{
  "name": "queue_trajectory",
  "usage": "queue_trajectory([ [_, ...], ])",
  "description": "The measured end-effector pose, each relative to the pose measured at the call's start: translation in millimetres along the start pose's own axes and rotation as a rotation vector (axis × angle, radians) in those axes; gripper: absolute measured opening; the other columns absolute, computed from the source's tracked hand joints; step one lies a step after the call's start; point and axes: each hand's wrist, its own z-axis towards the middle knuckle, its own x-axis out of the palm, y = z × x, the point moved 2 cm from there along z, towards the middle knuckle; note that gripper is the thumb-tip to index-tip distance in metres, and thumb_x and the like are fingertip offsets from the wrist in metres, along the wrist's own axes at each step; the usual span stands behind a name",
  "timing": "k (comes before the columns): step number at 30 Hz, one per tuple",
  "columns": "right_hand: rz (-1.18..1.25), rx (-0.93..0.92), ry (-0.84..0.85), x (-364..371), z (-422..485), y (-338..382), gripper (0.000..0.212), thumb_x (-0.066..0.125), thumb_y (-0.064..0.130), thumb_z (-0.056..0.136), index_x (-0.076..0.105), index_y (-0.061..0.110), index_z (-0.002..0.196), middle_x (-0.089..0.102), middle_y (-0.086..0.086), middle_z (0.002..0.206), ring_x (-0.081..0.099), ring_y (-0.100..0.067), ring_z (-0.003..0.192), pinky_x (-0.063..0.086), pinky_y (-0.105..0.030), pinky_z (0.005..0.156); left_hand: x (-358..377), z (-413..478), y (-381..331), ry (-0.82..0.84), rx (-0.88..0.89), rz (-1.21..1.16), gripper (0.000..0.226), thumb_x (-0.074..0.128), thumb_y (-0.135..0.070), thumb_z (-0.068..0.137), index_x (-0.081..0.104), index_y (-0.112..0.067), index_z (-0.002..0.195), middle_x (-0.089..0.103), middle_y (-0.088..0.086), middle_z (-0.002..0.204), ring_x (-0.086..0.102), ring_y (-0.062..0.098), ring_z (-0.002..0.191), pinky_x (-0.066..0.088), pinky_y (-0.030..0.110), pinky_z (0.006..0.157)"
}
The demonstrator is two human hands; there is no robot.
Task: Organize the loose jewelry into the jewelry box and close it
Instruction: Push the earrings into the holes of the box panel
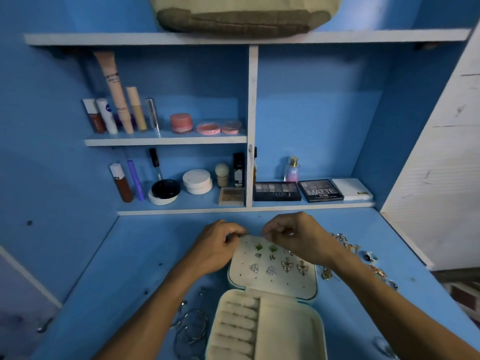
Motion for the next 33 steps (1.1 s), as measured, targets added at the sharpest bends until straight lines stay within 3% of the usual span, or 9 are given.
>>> queue_trajectory([
  [3,-0.088,-0.022,-0.009,9,2,5,0.011,0.073,0.024,0.089,0.075,0.033,0.094,0.073,0.017,0.080,0.066,-0.004,0.081,0.054,-0.034,0.087,-2,-4,0,-0.061,0.002,-0.089,0.029,0.055,-0.010,0.097,0.074,-0.023,0.115,0.071,-0.012,0.112,0.064,0.001,0.103,0.049,0.015,0.091],
  [7,-0.215,-0.067,-0.022,14,2,17,0.012,0.069,0.033,0.091,0.067,0.044,0.089,0.066,0.015,0.093,0.059,-0.005,0.091,0.045,-0.043,0.094,0,-13,5,-0.125,-0.042,-0.305,0.027,0.059,-0.011,0.099,0.069,-0.026,0.118,0.072,-0.013,0.111,0.065,-0.004,0.103,0.052,0.020,0.095],
  [10,-0.261,-0.073,-0.036,15,4,25,0.011,0.068,0.033,0.092,0.069,0.043,0.094,0.058,0.017,0.106,0.052,-0.001,0.102,0.039,-0.039,0.096,0,-19,5,-0.156,-0.076,-0.449,0.028,0.061,-0.012,0.099,0.065,-0.029,0.120,0.073,-0.009,0.105,0.068,0.002,0.097,0.054,0.023,0.086],
  [13,-0.281,-0.092,-0.010,19,7,27,0.010,0.066,0.032,0.093,0.072,0.040,0.096,0.056,0.024,0.105,0.045,0.005,0.110,0.039,-0.042,0.099,0,-23,0,-0.193,-0.075,-0.541,0.027,0.062,-0.011,0.098,0.065,-0.027,0.119,0.074,-0.007,0.103,0.069,0.003,0.095,0.052,0.018,0.082],
  [18,-0.309,-0.076,0.012,25,12,30,0.008,0.067,0.033,0.093,0.073,0.039,0.094,0.056,0.021,0.098,0.054,-0.004,0.099,0.047,-0.043,0.096,0,-28,0,-0.200,-0.069,-0.569,0.026,0.063,-0.012,0.098,0.066,-0.025,0.121,0.073,-0.007,0.105,0.068,0.001,0.100,0.051,0.018,0.089],
  [22,-0.279,-0.063,0.037,24,13,34,0.012,0.066,0.025,0.093,0.074,0.032,0.088,0.060,0.020,0.090,0.059,-0.009,0.094,0.050,-0.043,0.090,1,-30,3,-0.205,-0.060,-0.602,0.028,0.065,-0.013,0.097,0.065,-0.025,0.123,0.074,-0.007,0.107,0.067,0.003,0.105,0.053,0.026,0.096],
  [28,-0.278,-0.032,0.103,17,13,42,0.018,0.062,0.013,0.093,0.077,0.022,0.092,0.070,0.007,0.092,0.065,-0.010,0.087,0.050,-0.019,0.079,3,-28,4,-0.206,-0.077,-0.654,0.031,0.067,-0.010,0.096,0.065,-0.025,0.123,0.075,-0.002,0.107,0.070,0.010,0.104,0.055,0.037,0.099],
  [33,-0.277,-0.011,0.099,17,15,39,0.018,0.061,0.014,0.095,0.077,0.022,0.095,0.064,0.019,0.085,0.061,-0.004,0.085,0.042,-0.004,0.070,3,-28,3,-0.203,-0.087,-0.685,0.031,0.068,-0.009,0.095,0.064,-0.022,0.123,0.075,-0.001,0.107,0.070,0.011,0.103,0.055,0.038,0.099],
])
